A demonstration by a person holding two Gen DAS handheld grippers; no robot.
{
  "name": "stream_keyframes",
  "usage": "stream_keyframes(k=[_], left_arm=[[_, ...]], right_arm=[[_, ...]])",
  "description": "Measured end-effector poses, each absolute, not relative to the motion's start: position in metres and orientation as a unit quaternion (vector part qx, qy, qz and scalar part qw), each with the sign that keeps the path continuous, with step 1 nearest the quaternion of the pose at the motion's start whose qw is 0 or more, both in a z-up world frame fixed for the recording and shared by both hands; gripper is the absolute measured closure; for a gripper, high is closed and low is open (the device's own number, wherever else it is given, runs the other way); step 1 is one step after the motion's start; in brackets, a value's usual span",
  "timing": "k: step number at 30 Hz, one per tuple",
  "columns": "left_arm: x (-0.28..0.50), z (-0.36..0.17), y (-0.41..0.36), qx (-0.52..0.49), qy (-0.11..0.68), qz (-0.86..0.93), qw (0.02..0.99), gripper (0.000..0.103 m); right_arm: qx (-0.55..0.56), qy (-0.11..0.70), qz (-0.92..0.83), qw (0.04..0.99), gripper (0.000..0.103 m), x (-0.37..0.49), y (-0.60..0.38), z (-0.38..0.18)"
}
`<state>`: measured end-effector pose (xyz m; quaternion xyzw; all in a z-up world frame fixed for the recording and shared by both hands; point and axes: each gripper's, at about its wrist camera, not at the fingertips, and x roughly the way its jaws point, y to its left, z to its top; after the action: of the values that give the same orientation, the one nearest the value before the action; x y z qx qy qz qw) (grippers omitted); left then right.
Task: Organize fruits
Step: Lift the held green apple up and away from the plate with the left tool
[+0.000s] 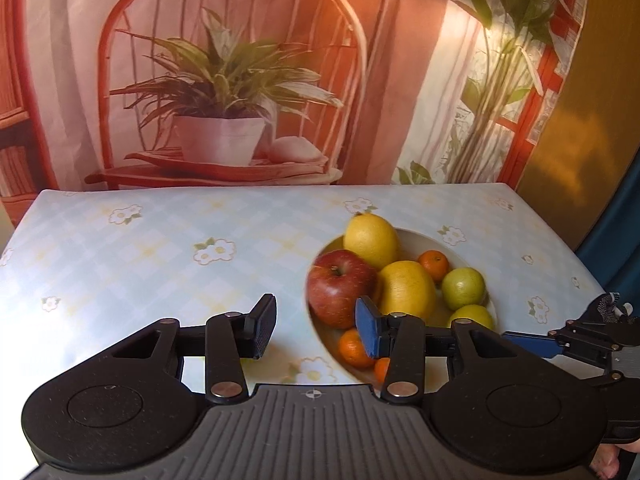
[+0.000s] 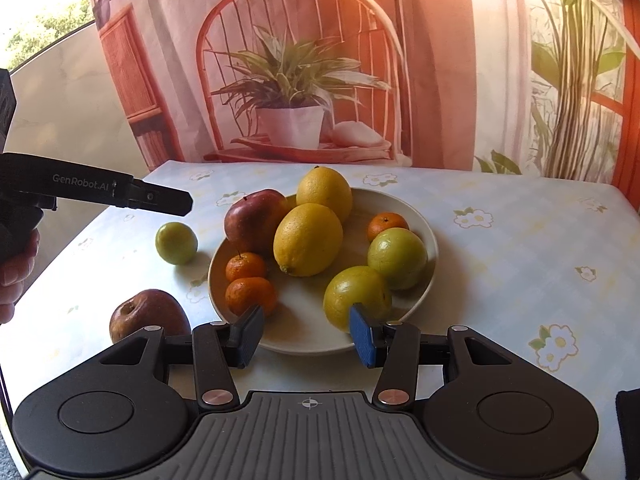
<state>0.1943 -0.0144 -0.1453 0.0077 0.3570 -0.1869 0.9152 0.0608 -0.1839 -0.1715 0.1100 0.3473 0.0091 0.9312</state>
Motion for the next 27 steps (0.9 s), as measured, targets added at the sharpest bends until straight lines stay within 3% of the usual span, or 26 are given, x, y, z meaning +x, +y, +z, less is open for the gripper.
stream_keyframes(k=[10,15,21,23,27], left_arm=[[0.231,-0.157,0.120,-0.123,0.356,-0.037,0.926,0.058],[0.297,-0.160,0.134,-0.161,0.321,-0.048,0.932,0.048],[0.383,-0.194,0.099,-0.101,0.368,-0.067,0.922,0.046],[0.399,-0.212,0.090,-0.049,0.391,-0.057,0.917,0.053],[0.411,-0.222,0.093,-0.050,0.363,-0.060,0.929,0.054]], right_arm=[[0.106,0.352,0.010,0.930,0.059,0.066,-0.179,-0.170],[0.107,0.362,-0.002,0.926,0.058,0.068,-0.181,-0.171],[0.101,0.372,-0.015,0.923,0.057,0.083,-0.188,-0.170],[0.095,0.373,-0.016,0.923,0.057,0.091,-0.189,-0.168],[0.078,0.373,-0.003,0.925,0.057,0.105,-0.185,-0.163]])
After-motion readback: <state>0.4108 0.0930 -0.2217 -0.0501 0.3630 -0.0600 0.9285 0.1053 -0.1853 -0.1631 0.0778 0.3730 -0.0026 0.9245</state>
